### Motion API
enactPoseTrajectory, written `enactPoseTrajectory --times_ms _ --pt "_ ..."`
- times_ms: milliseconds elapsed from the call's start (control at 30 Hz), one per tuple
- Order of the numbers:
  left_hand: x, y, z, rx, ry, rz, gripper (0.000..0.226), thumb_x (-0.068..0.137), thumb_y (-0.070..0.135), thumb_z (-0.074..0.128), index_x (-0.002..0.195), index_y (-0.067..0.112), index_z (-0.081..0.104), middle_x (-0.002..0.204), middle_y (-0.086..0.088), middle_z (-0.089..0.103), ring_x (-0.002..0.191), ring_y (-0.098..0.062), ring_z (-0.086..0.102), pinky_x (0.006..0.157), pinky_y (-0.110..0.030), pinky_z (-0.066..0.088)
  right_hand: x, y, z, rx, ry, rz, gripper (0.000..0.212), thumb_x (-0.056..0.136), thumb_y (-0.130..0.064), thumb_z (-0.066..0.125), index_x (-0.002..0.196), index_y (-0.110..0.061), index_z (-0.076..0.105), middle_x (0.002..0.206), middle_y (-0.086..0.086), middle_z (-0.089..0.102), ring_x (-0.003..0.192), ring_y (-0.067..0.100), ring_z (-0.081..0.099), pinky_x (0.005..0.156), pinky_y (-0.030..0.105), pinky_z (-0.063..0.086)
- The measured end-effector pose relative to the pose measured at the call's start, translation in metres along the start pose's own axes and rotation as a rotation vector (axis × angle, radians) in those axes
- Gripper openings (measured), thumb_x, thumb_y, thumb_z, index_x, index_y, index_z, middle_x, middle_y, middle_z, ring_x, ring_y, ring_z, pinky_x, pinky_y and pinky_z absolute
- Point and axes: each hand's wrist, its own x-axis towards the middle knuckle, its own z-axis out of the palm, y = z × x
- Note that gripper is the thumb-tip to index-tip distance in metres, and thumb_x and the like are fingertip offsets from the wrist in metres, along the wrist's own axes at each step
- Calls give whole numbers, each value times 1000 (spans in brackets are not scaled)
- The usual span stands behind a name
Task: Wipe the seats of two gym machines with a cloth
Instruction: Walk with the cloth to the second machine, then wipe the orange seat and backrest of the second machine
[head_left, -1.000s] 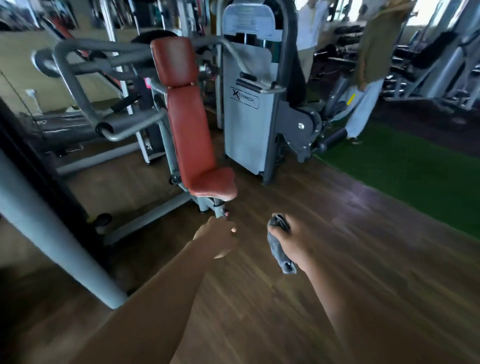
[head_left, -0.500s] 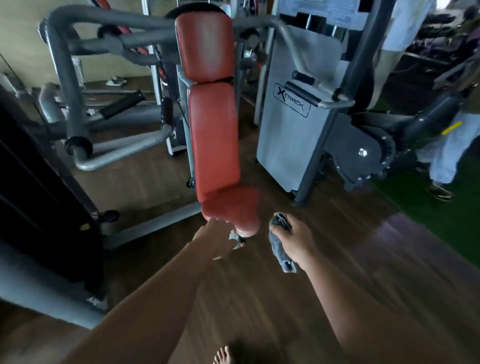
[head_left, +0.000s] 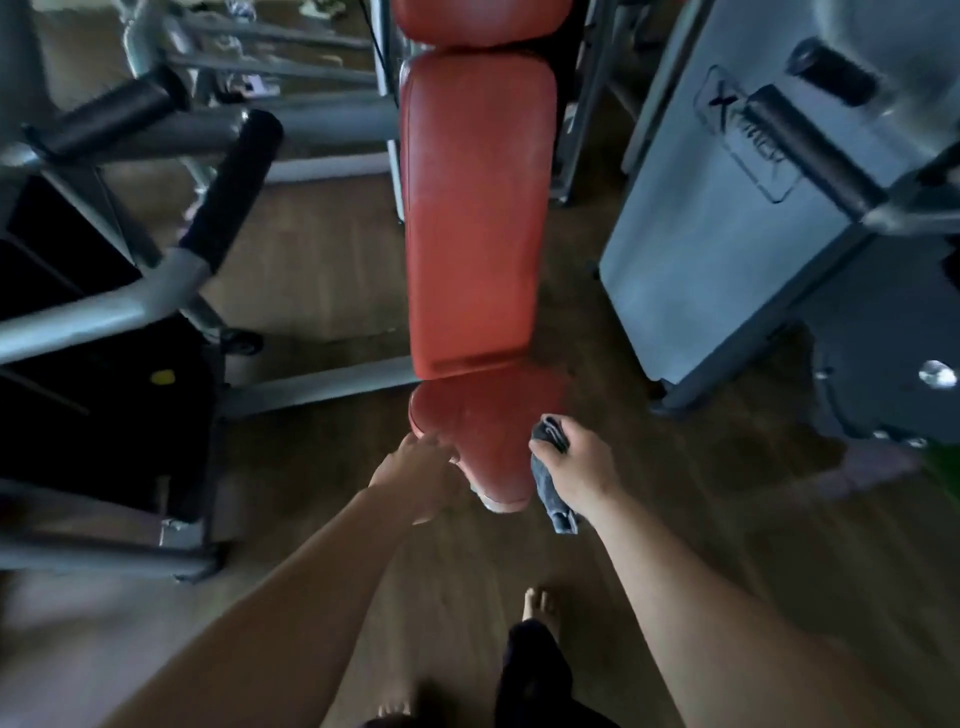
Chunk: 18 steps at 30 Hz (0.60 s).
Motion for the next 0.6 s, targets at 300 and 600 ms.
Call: enactPoseTrajectory --times_ms 300,600 --pt "108 -6 69 -124 35 -126 47 95 42 60 141 34 52 146 10 49 139 -19 40 107 -43 46 127 70 43 -225 -136 -60 37 92 -36 65 129 -27 63 118 0 74 108 23 69 92 30 51" --pt "203 -48 137 -154 262 -50 59 90 29 67 146 28 51 157 0 44 152 -27 31 121 -47 35 200 138 109 -360 -61 -146 48 87 -42 70 127 -18 61 117 7 67 109 27 63 95 35 48"
